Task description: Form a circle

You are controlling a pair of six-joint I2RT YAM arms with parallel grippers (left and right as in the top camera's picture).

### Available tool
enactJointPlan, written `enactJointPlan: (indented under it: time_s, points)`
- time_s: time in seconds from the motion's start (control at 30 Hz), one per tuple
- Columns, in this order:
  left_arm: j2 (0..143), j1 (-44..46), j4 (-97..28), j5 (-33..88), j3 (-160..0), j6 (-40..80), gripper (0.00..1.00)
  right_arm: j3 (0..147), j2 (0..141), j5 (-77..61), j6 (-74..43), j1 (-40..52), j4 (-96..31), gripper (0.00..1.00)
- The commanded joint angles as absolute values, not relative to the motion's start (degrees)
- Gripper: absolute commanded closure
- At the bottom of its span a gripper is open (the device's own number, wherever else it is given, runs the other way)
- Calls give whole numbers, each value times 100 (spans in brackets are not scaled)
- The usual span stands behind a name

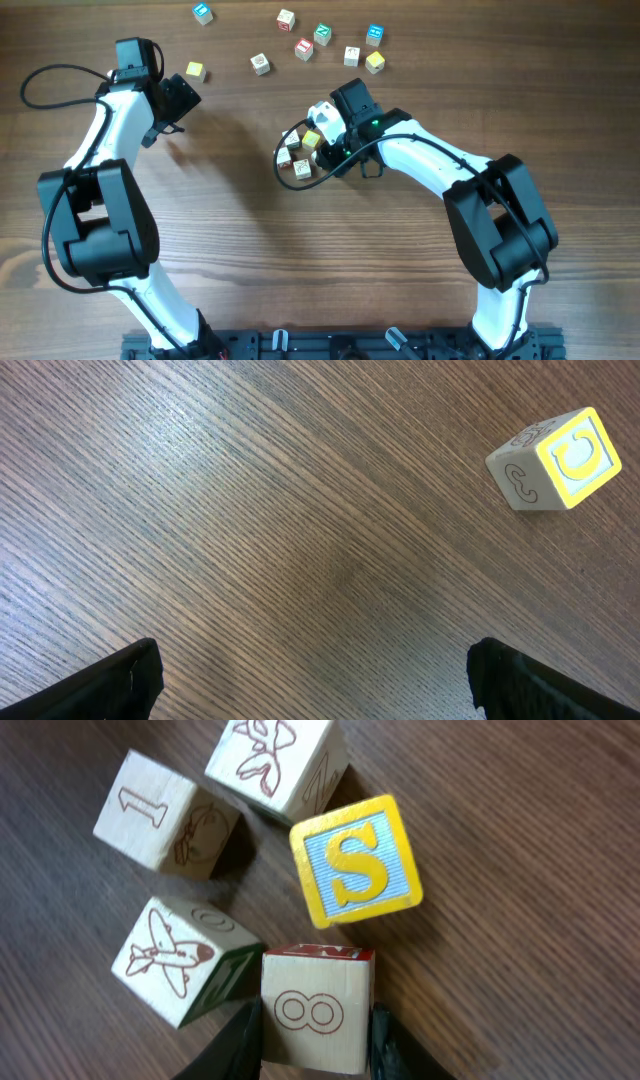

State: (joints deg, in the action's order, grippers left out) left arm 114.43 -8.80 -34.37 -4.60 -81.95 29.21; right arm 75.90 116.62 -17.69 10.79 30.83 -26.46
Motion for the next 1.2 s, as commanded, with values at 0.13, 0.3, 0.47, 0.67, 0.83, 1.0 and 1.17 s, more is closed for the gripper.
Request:
enactJointPlan:
  time_s: [0.13, 0.3, 0.47, 0.67, 0.83, 1.0, 1.17]
  points:
    - [11349, -886, -3433, -454, -8256, 2880, 0, 7605, 11614, -1813, 1551, 3114, -2943, 70]
    - [11349, -886, -3433, -454, -8256, 2880, 0, 7605, 11614, -2080, 1900, 3120, -2917, 70]
    - [11349, -886, -3433, -454, -8256, 2877, 0, 7605, 11614, -2071, 1984, 3118, -2884, 69]
    - [11349, -886, -3433, -454, -8256, 2877, 0, 7605, 11614, -2069, 2099, 3118, -2672, 70]
    - [11349, -886, -3433, -454, -8256, 2877, 0, 7605, 11614, -2069, 2102, 3118, -2705, 69]
    - [11349, -886, -3433, -454, -8256, 2880, 0, 7605, 11614, -2071, 2132, 3118, -2709, 68]
    - [11349, -886, -3433, -454, -8256, 2877, 0, 7605, 11614, -2069, 2399, 3118, -2709, 65]
